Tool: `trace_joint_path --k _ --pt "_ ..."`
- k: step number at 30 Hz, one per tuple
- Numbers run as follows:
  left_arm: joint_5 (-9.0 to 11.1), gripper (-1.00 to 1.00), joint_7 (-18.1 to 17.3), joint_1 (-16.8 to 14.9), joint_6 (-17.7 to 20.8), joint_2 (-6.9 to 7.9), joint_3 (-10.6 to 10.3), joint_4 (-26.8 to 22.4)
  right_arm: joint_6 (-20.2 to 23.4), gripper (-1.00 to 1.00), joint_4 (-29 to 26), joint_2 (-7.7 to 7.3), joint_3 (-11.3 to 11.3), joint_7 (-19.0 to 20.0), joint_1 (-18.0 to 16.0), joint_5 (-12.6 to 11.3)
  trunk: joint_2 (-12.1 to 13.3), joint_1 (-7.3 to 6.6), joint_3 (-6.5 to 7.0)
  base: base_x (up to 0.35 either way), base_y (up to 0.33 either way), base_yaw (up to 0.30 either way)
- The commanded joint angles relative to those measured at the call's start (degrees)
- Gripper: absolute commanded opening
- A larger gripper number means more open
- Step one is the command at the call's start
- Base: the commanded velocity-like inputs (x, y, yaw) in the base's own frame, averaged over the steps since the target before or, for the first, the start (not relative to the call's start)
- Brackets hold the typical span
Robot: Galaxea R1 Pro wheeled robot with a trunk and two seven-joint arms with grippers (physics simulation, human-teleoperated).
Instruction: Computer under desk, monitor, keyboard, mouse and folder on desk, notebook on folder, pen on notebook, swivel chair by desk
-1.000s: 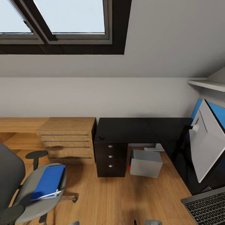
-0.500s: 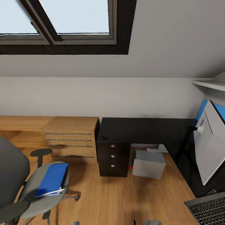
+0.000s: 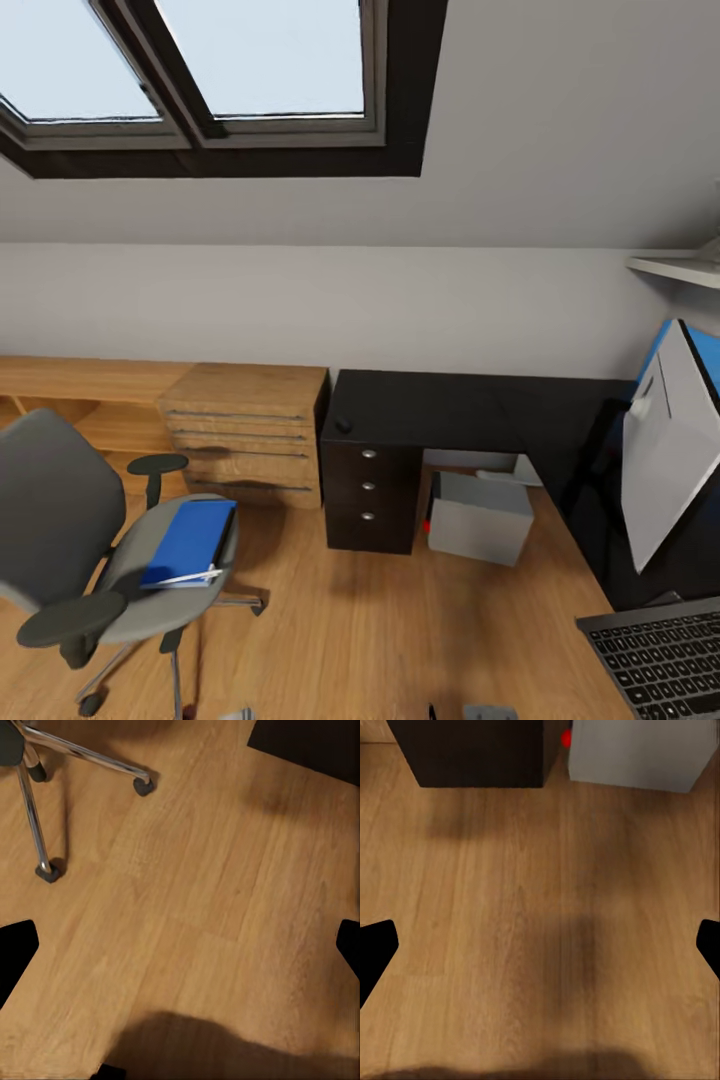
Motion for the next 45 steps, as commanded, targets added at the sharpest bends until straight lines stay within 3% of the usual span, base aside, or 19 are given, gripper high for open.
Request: trace_joint_path --k 1,23,45 --pt "0.4 1.00 0.5 -0.1 -0.3 0.06 -0.5 0.0 -0.2 1.00 0.2 -0.03 0.5 -0.3 -0.1 -0.5 -0.1 0.00 -0.10 -0.187 -0.276 0.003" --pt "0.4 1.00 0.5 -0.1 -0.3 0.06 -0.5 0.0 -0.2 1.00 1.9 0.13 0.5 -0.3 -0.1 -0.5 -0.1 0.00 -0.10 -0.042 -0.138 0.000" --pt "0.5 1.00 0.4 -0.1 -0.3 0.13 -0.5 0.0 -0.2 1.00 1.9 0.18 0.6 -0.3 -0.1 -0.1 -0.1 0.00 -0.10 -0.319 -0.003 0.000"
